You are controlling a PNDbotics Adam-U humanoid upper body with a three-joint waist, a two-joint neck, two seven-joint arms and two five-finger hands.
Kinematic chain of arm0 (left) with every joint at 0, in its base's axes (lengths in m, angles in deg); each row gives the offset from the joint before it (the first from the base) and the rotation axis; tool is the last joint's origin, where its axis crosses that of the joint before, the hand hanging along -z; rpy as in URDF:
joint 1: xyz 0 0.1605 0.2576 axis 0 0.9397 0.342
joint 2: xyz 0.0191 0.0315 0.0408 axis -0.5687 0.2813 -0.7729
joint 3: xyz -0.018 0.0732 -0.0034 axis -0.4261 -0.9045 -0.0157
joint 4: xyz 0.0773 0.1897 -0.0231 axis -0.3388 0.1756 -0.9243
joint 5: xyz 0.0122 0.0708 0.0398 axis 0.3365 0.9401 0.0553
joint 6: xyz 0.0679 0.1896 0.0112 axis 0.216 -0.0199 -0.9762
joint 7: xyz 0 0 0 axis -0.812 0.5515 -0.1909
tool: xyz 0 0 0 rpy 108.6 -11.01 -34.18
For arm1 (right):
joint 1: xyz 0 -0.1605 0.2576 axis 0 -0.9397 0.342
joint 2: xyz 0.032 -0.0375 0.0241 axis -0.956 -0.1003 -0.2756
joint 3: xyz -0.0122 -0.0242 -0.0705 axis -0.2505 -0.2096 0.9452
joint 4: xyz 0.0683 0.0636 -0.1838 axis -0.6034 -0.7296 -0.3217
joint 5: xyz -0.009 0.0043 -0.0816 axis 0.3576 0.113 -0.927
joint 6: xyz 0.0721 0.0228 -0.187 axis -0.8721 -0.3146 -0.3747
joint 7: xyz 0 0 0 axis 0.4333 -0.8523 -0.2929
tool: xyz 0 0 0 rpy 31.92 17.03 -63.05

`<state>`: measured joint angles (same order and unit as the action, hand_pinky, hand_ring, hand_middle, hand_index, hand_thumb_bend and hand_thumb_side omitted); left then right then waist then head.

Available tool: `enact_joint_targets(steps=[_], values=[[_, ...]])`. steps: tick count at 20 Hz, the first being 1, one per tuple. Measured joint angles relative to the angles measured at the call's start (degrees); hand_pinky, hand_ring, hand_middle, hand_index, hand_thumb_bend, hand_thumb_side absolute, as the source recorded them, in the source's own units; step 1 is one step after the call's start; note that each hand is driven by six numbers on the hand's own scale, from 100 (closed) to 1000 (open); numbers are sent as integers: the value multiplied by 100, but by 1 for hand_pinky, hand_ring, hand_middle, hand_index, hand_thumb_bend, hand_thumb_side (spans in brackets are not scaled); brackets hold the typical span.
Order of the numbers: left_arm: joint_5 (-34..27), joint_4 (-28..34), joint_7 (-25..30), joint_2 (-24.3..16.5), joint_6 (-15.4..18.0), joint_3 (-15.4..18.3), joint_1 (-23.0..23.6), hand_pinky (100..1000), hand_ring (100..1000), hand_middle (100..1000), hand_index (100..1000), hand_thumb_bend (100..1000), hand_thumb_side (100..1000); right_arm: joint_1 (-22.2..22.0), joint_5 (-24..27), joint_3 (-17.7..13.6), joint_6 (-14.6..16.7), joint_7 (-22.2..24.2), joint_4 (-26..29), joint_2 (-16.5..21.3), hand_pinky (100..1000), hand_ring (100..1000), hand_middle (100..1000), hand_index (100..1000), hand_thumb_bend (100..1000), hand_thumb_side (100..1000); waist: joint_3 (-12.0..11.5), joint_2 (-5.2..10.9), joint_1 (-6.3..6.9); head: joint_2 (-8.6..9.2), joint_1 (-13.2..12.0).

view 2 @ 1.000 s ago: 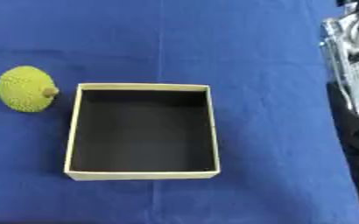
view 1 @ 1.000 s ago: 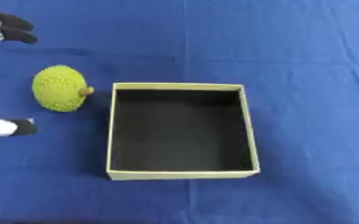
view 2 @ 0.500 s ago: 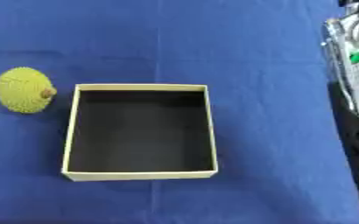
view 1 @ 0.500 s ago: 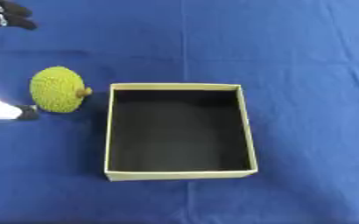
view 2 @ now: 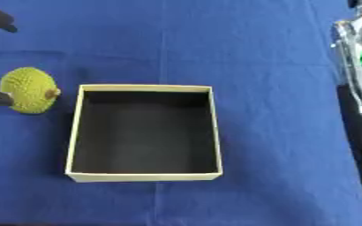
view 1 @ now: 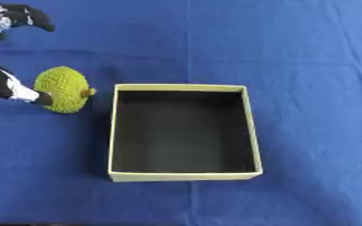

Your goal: Pick up objects on the table and place them in the box.

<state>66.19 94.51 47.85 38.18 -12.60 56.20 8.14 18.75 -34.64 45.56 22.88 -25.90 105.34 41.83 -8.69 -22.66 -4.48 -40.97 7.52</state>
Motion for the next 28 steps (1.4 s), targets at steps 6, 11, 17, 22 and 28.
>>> enact_joint_targets(steps=[6,11,17,22,28], values=[[153,-795,158,345,343,-42,-215,982,949,902,905,761,315,0,14,1,0,0,0,-2,737,666,643,756,380,712,15,0,1,5,-37],[266,-1167,150,534,501,-41,-282,884,854,753,830,614,100,0,26,1,-2,-3,0,-4,737,665,642,755,380,710,17,0,1,18,-42],[270,-1068,-122,547,528,-29,-280,756,732,624,720,355,100,-1,43,1,-11,-16,0,-4,736,660,636,752,381,707,-8,0,13,18,-42],[151,-606,-427,544,457,18,-269,685,658,567,664,225,100,-4,45,1,-22,-30,0,-4,735,656,632,750,380,706,-13,0,14,18,-43],[-28,212,-791,541,532,178,-396,648,624,535,630,237,100,-5,45,-2,-14,-66,0,-4,735,654,630,749,386,707,-57,1,15,15,-36]])
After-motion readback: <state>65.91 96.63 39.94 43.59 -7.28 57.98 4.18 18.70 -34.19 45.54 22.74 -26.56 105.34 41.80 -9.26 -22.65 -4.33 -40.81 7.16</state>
